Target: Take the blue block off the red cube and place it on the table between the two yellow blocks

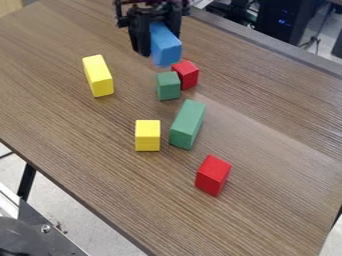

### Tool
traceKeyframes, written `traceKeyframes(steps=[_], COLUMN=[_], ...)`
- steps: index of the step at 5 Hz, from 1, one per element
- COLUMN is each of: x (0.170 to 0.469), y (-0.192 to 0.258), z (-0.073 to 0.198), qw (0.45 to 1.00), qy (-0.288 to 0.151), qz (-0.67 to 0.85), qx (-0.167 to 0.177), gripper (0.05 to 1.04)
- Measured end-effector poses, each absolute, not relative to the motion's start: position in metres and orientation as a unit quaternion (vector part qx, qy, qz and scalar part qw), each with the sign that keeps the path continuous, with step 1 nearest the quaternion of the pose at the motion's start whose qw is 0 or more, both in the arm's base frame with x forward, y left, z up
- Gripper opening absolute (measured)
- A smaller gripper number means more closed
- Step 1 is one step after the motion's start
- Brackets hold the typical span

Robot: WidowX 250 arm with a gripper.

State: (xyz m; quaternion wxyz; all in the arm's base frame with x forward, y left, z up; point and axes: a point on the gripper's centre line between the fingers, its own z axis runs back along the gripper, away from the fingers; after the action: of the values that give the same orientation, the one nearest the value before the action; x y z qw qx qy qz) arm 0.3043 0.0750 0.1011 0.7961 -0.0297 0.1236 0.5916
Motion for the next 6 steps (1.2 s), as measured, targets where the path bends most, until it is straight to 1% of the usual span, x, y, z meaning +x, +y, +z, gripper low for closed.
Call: traceKeyframes(steps=[1, 2, 3, 4, 5, 6], x=[0.3, 0.289, 0.285, 0.279, 0.272, 0.271], y=[0.09, 0.1, 0.101, 0.097, 0.094, 0.089], z=[0.097, 0.088, 0.087, 0.086, 0.081, 0.081], qw=[0.77, 0.752, 0.748, 0.752, 0.752, 0.753], qy=[0.133, 0.147, 0.156, 0.171, 0.182, 0.188], qz=[0.622, 0.64, 0.641, 0.634, 0.632, 0.63], qx=[-0.051, -0.064, -0.068, -0.052, -0.039, -0.031], gripper=[0.591, 0.591, 0.591, 0.591, 0.643, 0.936])
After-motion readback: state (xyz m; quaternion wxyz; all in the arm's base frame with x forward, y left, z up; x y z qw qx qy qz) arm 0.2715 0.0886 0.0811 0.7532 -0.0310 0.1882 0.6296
